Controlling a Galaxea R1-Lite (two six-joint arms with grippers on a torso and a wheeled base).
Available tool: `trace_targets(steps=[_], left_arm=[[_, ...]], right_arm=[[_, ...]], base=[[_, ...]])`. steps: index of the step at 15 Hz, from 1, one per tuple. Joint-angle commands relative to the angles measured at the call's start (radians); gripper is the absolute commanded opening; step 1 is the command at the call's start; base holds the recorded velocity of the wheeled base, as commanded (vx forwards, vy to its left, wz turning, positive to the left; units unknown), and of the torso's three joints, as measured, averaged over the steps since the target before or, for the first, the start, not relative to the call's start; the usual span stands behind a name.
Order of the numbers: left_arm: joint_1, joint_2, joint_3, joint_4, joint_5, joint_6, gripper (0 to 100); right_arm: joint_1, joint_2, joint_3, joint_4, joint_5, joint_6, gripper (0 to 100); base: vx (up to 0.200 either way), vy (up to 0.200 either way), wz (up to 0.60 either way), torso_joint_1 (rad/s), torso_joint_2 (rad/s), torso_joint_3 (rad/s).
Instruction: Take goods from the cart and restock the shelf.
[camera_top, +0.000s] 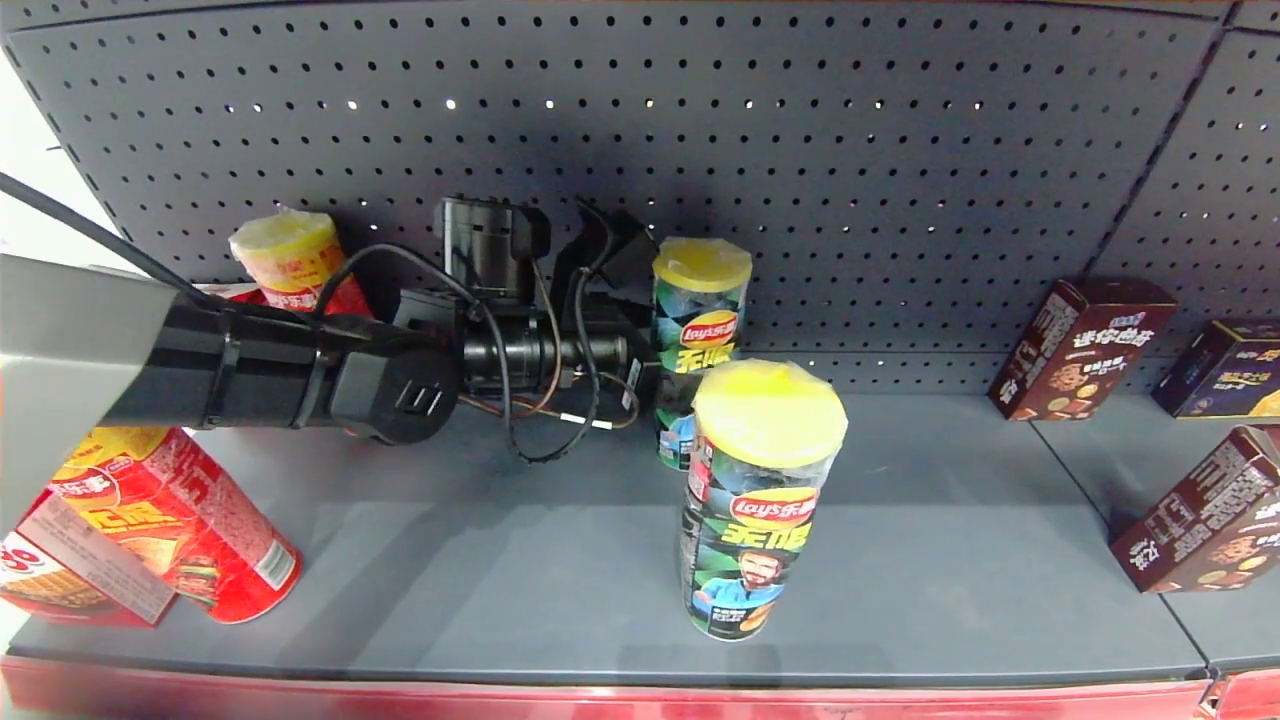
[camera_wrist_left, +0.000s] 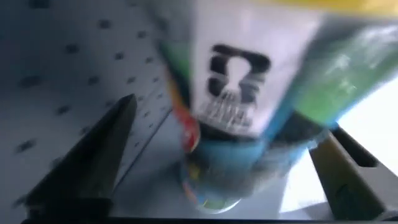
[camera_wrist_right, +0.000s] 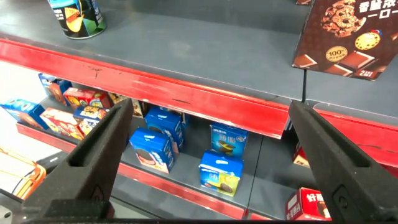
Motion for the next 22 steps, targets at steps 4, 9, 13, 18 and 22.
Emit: trace_targets(steps=[4,9,13,18,22], left_arm=[[0.035,-0.196,0.233,-0.008,0.103,0.007,100],[0.056,-0.286,0.494,-0.223,0.327,0.013,100],[0.053,-0.268,0.486,-0.249,0.485,0.064,100],[-0.001,-0.17,0.376,-0.254,0.535,0.064,100],[-0.027,-0.139,0.345,-0.254,0.535,0.064,100]], right_arm=[[0.0,0.001,0.0,0.0,0.001,-0.001,100],[0.0,0.001,0.0,0.0,0.001,-0.001,100],[0.0,0.001,0.0,0.0,0.001,-0.001,100],[0.0,0.001,0.0,0.0,0.001,-0.001,100],[0.0,0.001,0.0,0.0,0.001,-0.001,100]], base=[[0.0,0.0,0.0,0.0,0.0,0.0],[0.0,0.0,0.0,0.0,0.0,0.0],[0.0,0.0,0.0,0.0,0.0,0.0],[0.0,0.0,0.0,0.0,0.0,0.0],[0.0,0.0,0.0,0.0,0.0,0.0]])
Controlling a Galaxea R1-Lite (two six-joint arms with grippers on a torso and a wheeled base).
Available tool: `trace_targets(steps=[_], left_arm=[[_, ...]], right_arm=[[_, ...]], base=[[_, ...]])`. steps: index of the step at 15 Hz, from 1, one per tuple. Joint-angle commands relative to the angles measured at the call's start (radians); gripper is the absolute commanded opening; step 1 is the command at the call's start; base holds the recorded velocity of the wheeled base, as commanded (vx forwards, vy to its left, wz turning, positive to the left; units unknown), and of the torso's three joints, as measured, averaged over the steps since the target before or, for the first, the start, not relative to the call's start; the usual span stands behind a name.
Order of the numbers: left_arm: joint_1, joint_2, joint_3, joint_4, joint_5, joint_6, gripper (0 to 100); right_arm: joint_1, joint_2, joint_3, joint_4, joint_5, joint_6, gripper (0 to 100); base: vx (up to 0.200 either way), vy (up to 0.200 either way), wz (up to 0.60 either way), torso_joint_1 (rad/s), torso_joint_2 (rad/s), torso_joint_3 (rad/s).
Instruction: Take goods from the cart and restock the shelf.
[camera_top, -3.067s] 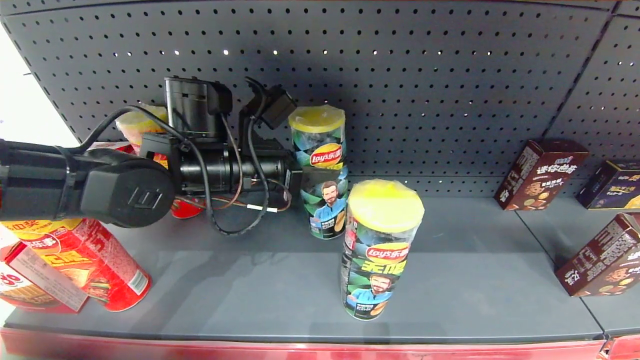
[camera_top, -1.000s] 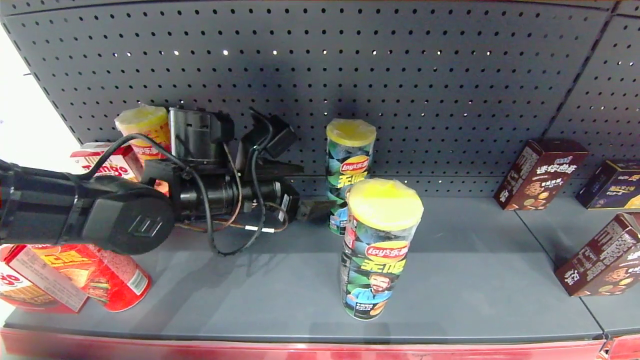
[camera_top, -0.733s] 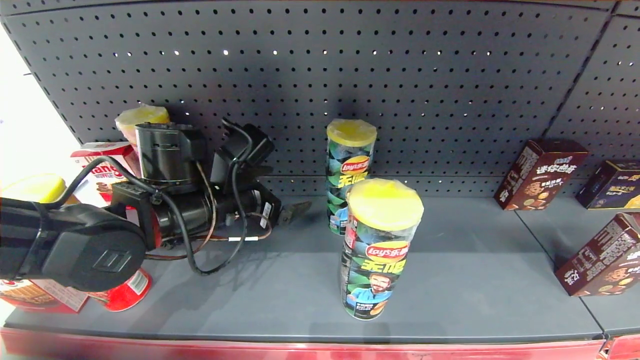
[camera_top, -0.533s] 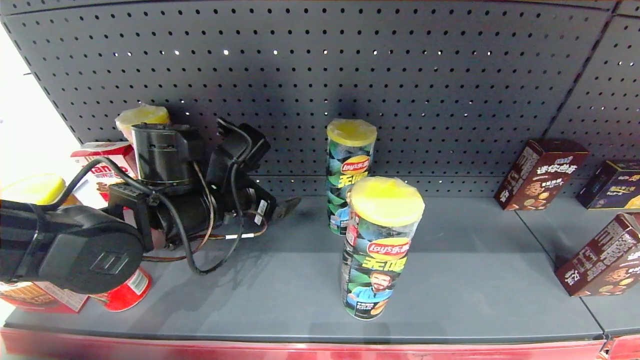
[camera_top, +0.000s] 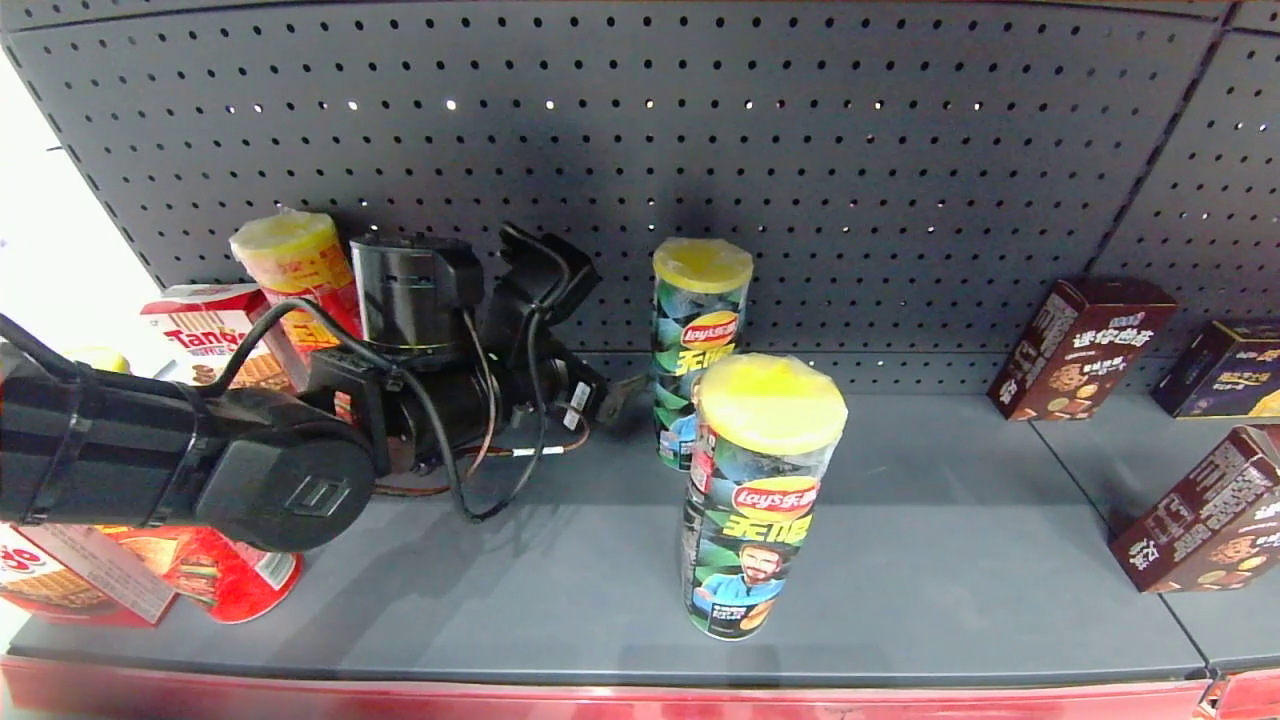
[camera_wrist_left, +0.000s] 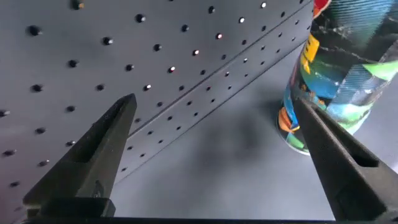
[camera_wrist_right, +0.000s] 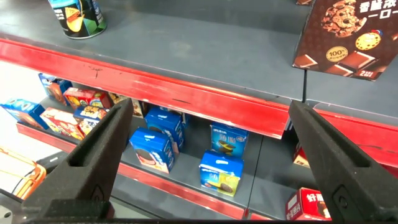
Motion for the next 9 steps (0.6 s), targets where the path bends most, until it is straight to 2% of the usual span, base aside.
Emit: trace_targets(steps=[1,5,9], left_arm=[[-0.014,0.023,-0.006,0.0,0.0,0.0,100],[-0.014,0.035,-0.019,0.0,0.0,0.0,100],[-0.011,0.023,0.018,-0.002,0.02,-0.006,100]], right_arm=[[0.0,0.001,0.0,0.0,0.001,-0.001,100],[0.0,0.001,0.0,0.0,0.001,-0.001,100],[0.0,0.001,0.0,0.0,0.001,-0.001,100]], base=[[0.0,0.0,0.0,0.0,0.0,0.0],[0.0,0.0,0.0,0.0,0.0,0.0],[0.0,0.0,0.0,0.0,0.0,0.0]])
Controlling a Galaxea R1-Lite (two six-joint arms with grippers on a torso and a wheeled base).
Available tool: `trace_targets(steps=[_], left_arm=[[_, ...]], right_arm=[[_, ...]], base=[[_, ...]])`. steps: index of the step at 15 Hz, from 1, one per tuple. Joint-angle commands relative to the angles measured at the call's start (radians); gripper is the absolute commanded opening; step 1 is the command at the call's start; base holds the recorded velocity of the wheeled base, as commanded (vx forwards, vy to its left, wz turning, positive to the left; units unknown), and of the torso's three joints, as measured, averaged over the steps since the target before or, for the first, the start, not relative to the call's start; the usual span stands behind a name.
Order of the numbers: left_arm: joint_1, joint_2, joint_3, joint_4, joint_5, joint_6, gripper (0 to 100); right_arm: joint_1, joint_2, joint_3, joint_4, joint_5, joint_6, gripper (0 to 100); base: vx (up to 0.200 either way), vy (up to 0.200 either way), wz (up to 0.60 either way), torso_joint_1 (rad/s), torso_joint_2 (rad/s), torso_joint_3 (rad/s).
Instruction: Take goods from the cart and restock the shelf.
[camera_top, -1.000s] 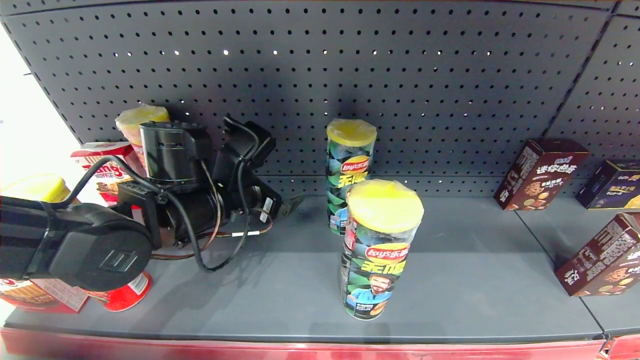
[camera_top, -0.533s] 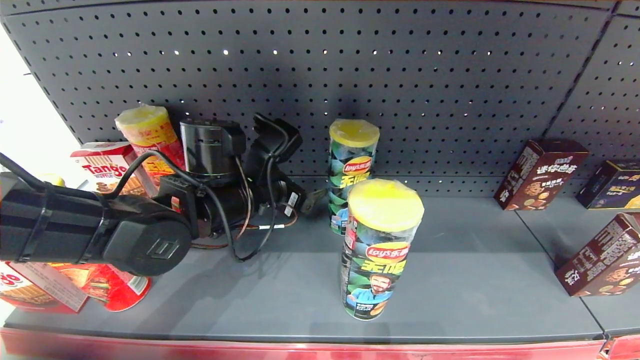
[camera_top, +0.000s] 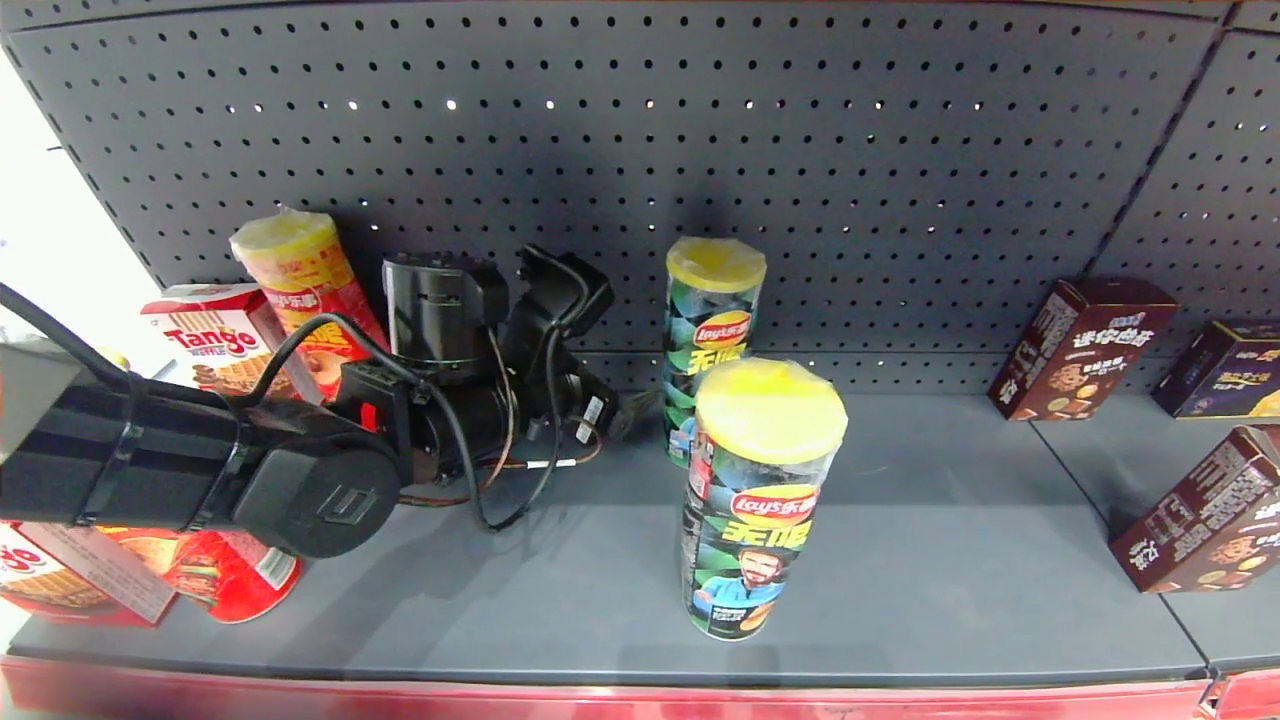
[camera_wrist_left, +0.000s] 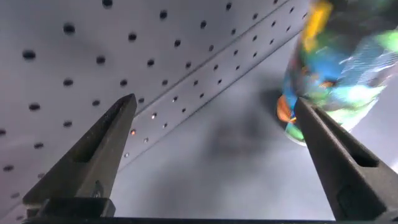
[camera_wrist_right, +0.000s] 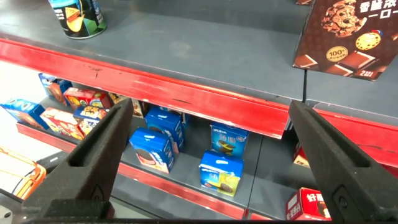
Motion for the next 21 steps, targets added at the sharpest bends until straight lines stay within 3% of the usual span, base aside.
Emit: trace_targets(steps=[1,5,6,7,8,9,12,14,15,16,17,19,20,21], left_arm=[[0.003,-0.036,0.037,0.002,0.001,-0.005,100],[0.002,-0.171,0.147,-0.009,0.026,-0.025,100],[-0.014,-0.299,0.219,-0.021,0.029,-0.076,100],[-0.051,-0.376,0.258,-0.021,0.029,-0.106,100],[-0.051,-0.376,0.258,-0.021,0.029,-0.106,100],[-0.121,-0.554,0.345,-0.018,0.037,-0.136,100],[-0.155,-0.8,0.52,-0.011,0.034,-0.137,100],[-0.195,-0.991,0.607,0.043,0.04,-0.137,100],[-0.209,-1.135,0.616,0.193,0.037,-0.137,100],[-0.198,-1.221,0.618,0.296,0.035,-0.14,100],[-0.106,-1.367,0.643,0.417,0.012,-0.14,100],[0.014,-1.551,0.764,0.42,-0.094,-0.166,100],[0.04,-1.59,0.798,0.42,-0.109,-0.182,100],[0.141,-1.659,0.885,0.413,-0.144,-0.201,100]], right_arm=[[0.0,0.001,0.0,-0.001,0.0,-0.001,100],[0.0,0.001,0.0,-0.001,0.0,-0.001,100],[0.0,0.001,0.0,-0.001,0.0,-0.001,100],[0.0,0.001,0.0,-0.001,0.0,-0.001,100],[0.0,0.001,0.0,-0.001,0.0,-0.001,100],[0.0,0.001,0.0,-0.001,0.0,-0.001,100],[0.0,0.001,0.0,-0.001,0.0,-0.001,100],[0.0,0.001,0.0,-0.001,0.0,-0.001,100],[0.0,0.001,0.0,-0.001,-0.001,-0.001,100],[0.0,0.001,0.0,-0.001,0.0,-0.001,100],[0.0,0.001,0.0,-0.001,0.0,-0.001,100],[0.0,0.001,0.0,-0.001,0.0,-0.001,100],[0.0,0.001,0.0,-0.001,0.0,-0.001,100],[0.0,0.001,0.0,-0.001,0.0,-0.001,100]], base=[[0.0,0.0,0.0,0.0,0.0,0.0],[0.0,0.0,0.0,0.0,0.0,0.0],[0.0,0.0,0.0,0.0,0.0,0.0],[0.0,0.0,0.0,0.0,0.0,0.0],[0.0,0.0,0.0,0.0,0.0,0.0],[0.0,0.0,0.0,0.0,0.0,0.0],[0.0,0.0,0.0,0.0,0.0,0.0],[0.0,0.0,0.0,0.0,0.0,0.0],[0.0,0.0,0.0,0.0,0.0,0.0],[0.0,0.0,0.0,0.0,0.0,0.0],[0.0,0.0,0.0,0.0,0.0,0.0],[0.0,0.0,0.0,0.0,0.0,0.0],[0.0,0.0,0.0,0.0,0.0,0.0],[0.0,0.0,0.0,0.0,0.0,0.0]])
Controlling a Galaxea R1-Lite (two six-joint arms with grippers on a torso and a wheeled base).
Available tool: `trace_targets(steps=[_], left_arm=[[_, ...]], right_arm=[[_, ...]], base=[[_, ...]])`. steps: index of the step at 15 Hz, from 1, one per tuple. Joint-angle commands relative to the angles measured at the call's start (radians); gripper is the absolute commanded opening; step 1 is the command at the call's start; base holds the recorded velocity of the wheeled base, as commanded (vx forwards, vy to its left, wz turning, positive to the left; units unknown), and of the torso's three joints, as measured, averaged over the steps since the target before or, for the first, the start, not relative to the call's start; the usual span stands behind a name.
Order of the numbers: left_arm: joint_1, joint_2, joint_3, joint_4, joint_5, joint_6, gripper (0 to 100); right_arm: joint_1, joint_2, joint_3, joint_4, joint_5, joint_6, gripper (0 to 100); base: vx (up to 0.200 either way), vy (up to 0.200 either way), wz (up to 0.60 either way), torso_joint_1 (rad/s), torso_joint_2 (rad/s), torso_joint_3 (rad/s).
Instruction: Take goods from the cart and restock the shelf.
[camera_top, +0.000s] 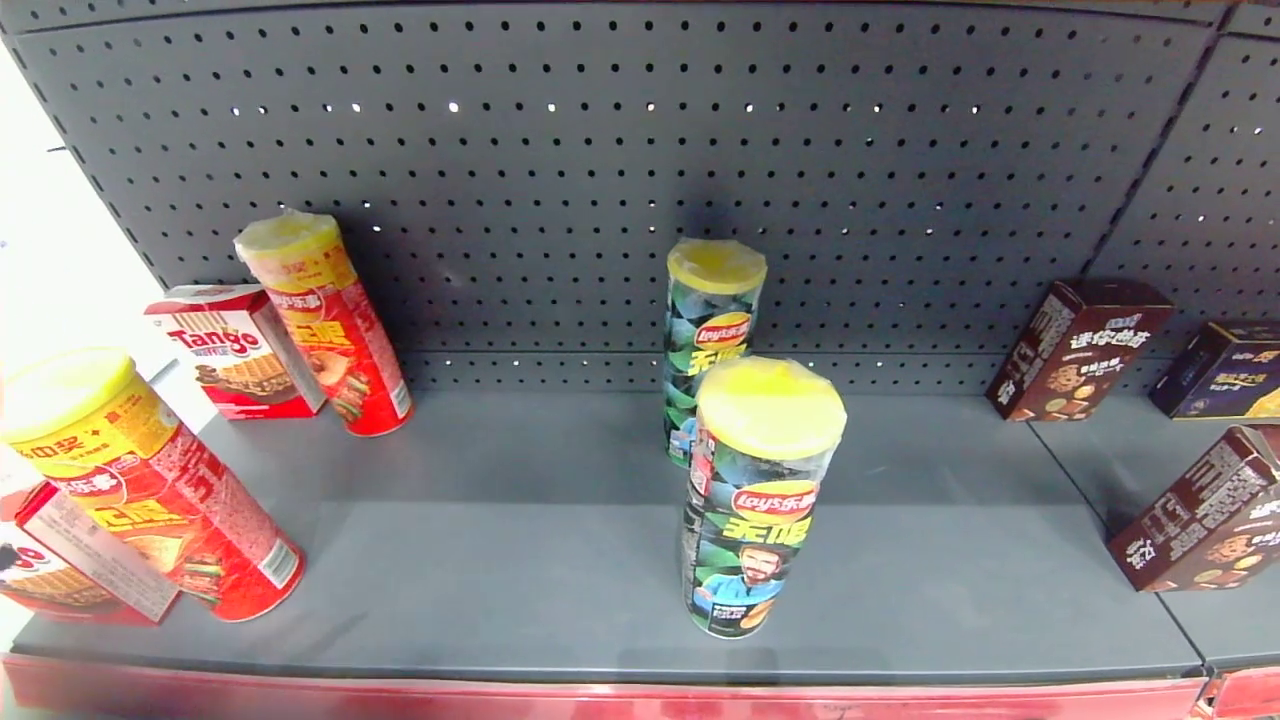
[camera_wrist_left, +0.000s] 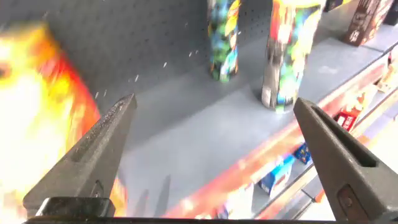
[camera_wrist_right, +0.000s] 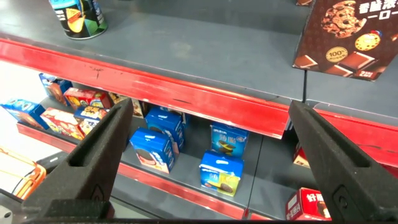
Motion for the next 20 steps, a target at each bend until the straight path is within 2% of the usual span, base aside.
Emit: trace_targets(steps=[1,2,4,6,8,10,12,13,17,18,19,20], left_arm=[[0.245,-0.283,0.203,0.015,-0.088,-0.04,100],[0.322,-0.32,0.255,-0.029,-0.092,-0.06,100],[0.379,-0.394,0.345,-0.085,-0.091,-0.072,100],[0.392,-0.401,0.345,-0.078,-0.088,-0.067,100],[0.506,-0.415,0.345,0.012,-0.089,-0.066,100],[0.515,-0.489,0.345,0.127,-0.089,-0.044,100],[0.515,-0.489,0.345,0.156,-0.094,-0.001,100],[0.515,-0.489,0.345,0.156,-0.092,0.005,100],[0.517,-0.489,0.345,0.158,-0.115,-0.026,100],[0.517,-0.489,0.345,0.158,-0.111,-0.052,100],[0.517,-0.489,0.345,0.158,-0.08,-0.101,100],[0.518,-0.489,0.345,0.161,-0.014,-0.127,100]], right_arm=[[0.0,0.001,0.0,0.0,0.001,-0.001,100],[0.0,0.001,0.0,0.0,0.001,-0.001,100],[0.0,0.001,0.0,0.0,0.001,-0.001,100],[0.0,0.001,0.0,0.0,0.001,-0.001,100],[0.0,0.001,0.0,0.0,0.001,-0.001,100],[0.0,0.001,0.0,0.0,0.001,-0.001,100],[0.0,0.001,0.0,0.0,0.001,-0.001,100],[0.0,0.001,0.0,0.0,0.001,-0.001,100],[0.0,0.001,0.0,0.0,0.001,-0.001,100],[0.0,0.001,0.0,0.0,0.001,-0.001,100],[0.0,0.001,0.0,0.0,0.001,-0.001,100],[0.0,0.001,0.0,0.0,0.001,-0.001,100]], base=[[0.0,0.0,0.0,0.0,0.0,0.0],[0.0,0.0,0.0,0.0,0.0,0.0],[0.0,0.0,0.0,0.0,0.0,0.0],[0.0,0.0,0.0,0.0,0.0,0.0],[0.0,0.0,0.0,0.0,0.0,0.0],[0.0,0.0,0.0,0.0,0.0,0.0],[0.0,0.0,0.0,0.0,0.0,0.0],[0.0,0.0,0.0,0.0,0.0,0.0],[0.0,0.0,0.0,0.0,0.0,0.0],[0.0,0.0,0.0,0.0,0.0,0.0],[0.0,0.0,0.0,0.0,0.0,0.0],[0.0,0.0,0.0,0.0,0.0,0.0]])
